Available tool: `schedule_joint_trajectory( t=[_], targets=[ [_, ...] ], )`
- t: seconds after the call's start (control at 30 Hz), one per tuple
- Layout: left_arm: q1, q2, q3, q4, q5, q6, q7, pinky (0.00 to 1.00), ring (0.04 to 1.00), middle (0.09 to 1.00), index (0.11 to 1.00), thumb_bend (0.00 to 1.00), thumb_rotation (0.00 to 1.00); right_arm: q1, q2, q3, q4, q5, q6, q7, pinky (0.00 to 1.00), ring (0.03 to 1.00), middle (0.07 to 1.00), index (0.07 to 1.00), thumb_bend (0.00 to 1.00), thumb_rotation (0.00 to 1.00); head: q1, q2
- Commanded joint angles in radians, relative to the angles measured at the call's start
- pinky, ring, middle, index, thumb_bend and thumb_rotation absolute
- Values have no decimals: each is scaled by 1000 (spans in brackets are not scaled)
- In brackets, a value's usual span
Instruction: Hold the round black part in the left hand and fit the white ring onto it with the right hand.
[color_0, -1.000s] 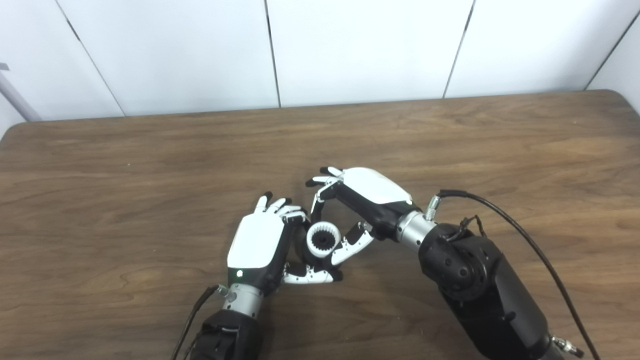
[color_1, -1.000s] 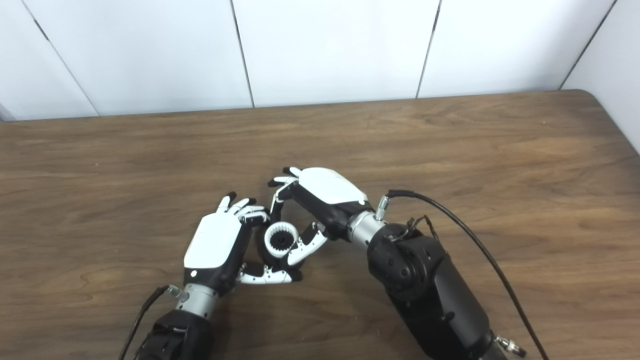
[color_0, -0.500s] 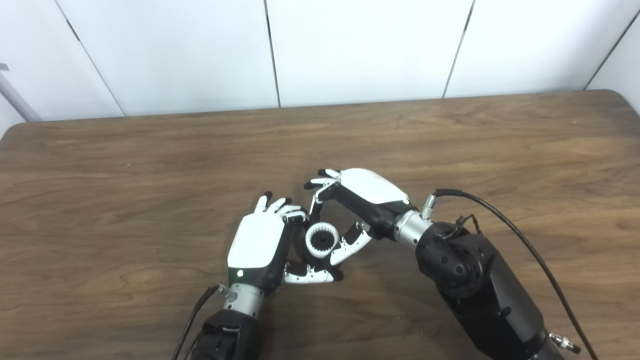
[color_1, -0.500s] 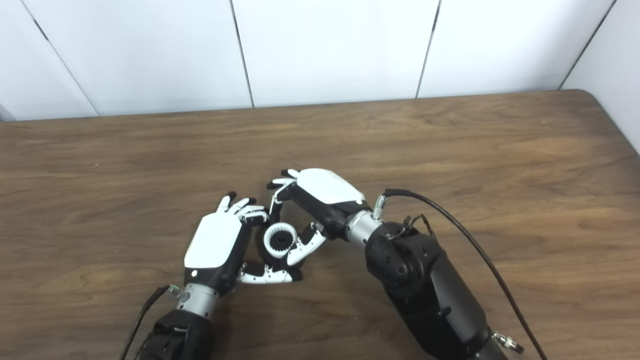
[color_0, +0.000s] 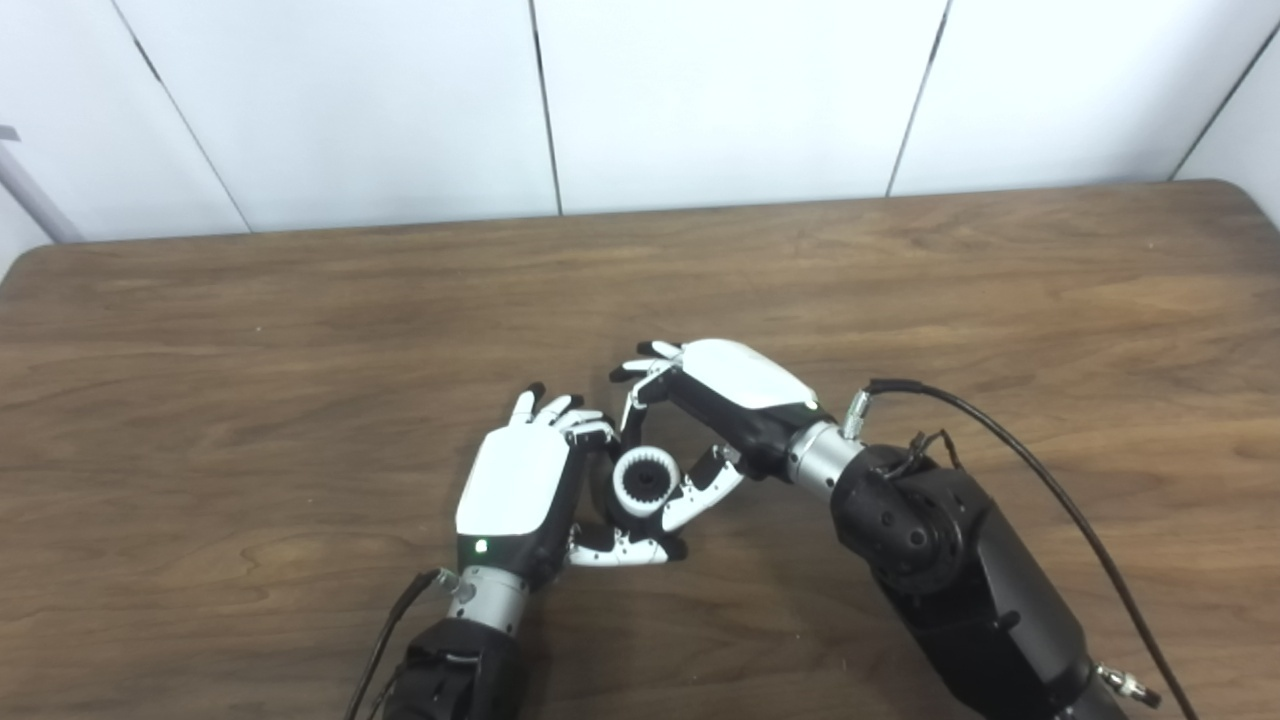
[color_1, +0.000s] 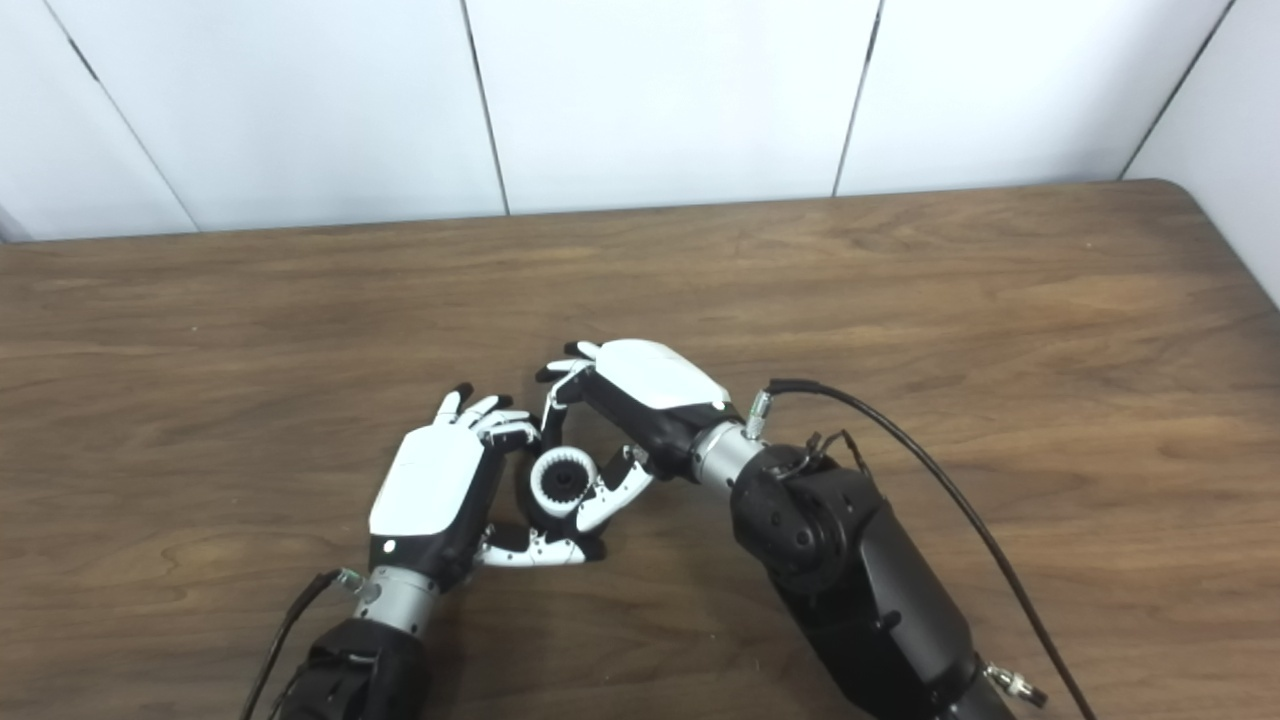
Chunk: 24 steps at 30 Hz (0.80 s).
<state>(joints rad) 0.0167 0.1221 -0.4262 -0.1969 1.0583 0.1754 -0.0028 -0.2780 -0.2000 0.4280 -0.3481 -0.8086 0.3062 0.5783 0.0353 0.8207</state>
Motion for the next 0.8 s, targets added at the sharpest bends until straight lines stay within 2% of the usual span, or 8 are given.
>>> schedule_joint_trajectory(
  t=[0.0,0.57,0.6,0.63,0.7,0.77],
  targets=[
    [-3,1,-7,6,5,-3,-13,1000,888,766,484,524,54,-34,3,-11,-12,-1,-21,-31,1000,980,879,483,525,138,1,0],
    [-3,-2,-10,9,9,-2,-7,1000,887,765,484,524,55,-35,-11,-11,-8,-12,-22,-29,1000,980,895,493,524,153,1,1],
    [-3,-3,-11,8,10,0,-9,1000,886,764,484,524,55,-34,-13,-10,-10,-14,-23,-28,1000,982,898,556,714,202,0,2],
    [-3,-3,-11,6,11,3,-13,1000,887,766,484,524,55,-34,-14,-10,-11,-15,-24,-28,1000,987,907,607,858,242,0,2],
    [-2,-3,-10,5,10,4,-15,1000,887,767,484,524,55,-31,-17,-10,-15,-17,-22,-26,1000,996,925,650,959,274,0,2],
    [-3,-2,-10,4,11,3,-16,1000,889,768,484,524,55,-31,-20,-10,-18,-23,-20,-23,1000,1000,942,674,993,291,0,2]
  ],
)
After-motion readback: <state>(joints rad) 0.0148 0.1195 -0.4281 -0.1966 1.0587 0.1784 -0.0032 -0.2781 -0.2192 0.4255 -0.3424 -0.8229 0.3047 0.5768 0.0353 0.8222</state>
